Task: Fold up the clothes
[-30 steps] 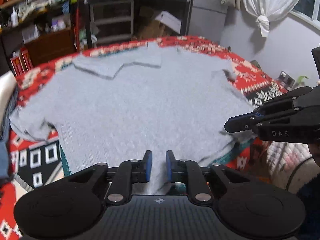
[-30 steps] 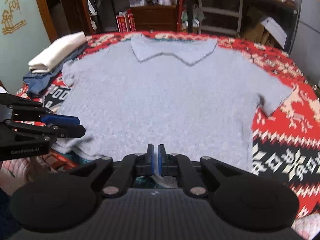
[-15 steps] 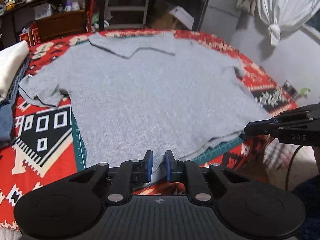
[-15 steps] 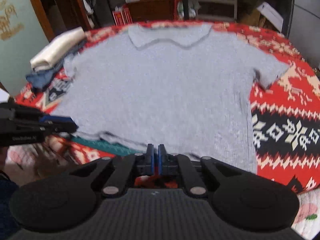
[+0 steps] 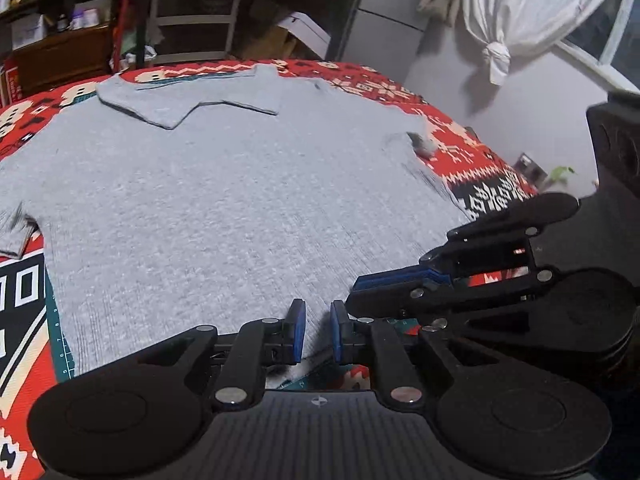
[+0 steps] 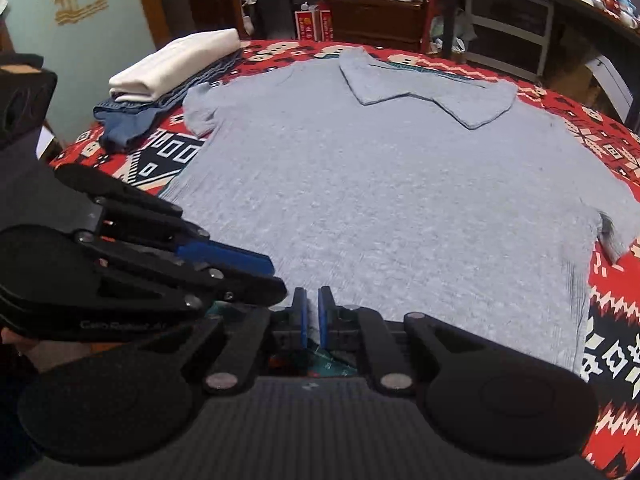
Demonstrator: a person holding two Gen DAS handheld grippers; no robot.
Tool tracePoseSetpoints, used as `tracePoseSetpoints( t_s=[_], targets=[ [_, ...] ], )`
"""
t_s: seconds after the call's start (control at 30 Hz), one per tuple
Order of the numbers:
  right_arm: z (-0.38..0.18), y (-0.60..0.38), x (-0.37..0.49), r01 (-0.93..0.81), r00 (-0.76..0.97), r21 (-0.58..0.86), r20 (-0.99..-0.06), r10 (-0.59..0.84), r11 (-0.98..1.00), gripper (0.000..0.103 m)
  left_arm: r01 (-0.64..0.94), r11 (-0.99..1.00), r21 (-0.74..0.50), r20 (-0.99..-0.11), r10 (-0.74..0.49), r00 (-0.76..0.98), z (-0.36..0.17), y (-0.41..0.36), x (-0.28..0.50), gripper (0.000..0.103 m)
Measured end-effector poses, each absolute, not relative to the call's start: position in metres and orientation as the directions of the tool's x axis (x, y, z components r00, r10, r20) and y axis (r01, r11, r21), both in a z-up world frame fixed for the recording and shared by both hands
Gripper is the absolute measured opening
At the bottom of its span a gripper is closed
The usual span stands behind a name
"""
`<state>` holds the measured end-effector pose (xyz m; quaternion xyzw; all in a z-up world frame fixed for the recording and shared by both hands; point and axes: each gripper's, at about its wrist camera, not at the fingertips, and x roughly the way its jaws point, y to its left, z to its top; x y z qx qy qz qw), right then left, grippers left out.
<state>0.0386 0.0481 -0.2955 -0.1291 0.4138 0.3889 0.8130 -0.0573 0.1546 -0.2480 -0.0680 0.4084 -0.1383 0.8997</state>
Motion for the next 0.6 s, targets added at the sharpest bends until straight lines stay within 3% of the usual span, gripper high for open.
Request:
tracePoseSetpoints(
  t_s=[0.33, 0.6],
  targets=[
    [-0.286, 0.034, 0.025, -0.733, 0.344, 0.140, -0.768, 0.540, 0.666, 0.009, 0.208, 0.969, -0.134, -0.750, -0.236, 0.618, -0.243, 0.147, -0.075, 0.013],
    [-0.255, -0.022, 0.040, -0.593, 0.471, 0.136, -0.740, 0.479, 0.794, 0.010, 0.003, 0.960, -0.281, -0.727, -0.215, 0.653, -0.215, 0.207, -0.095, 0.016]
  ],
)
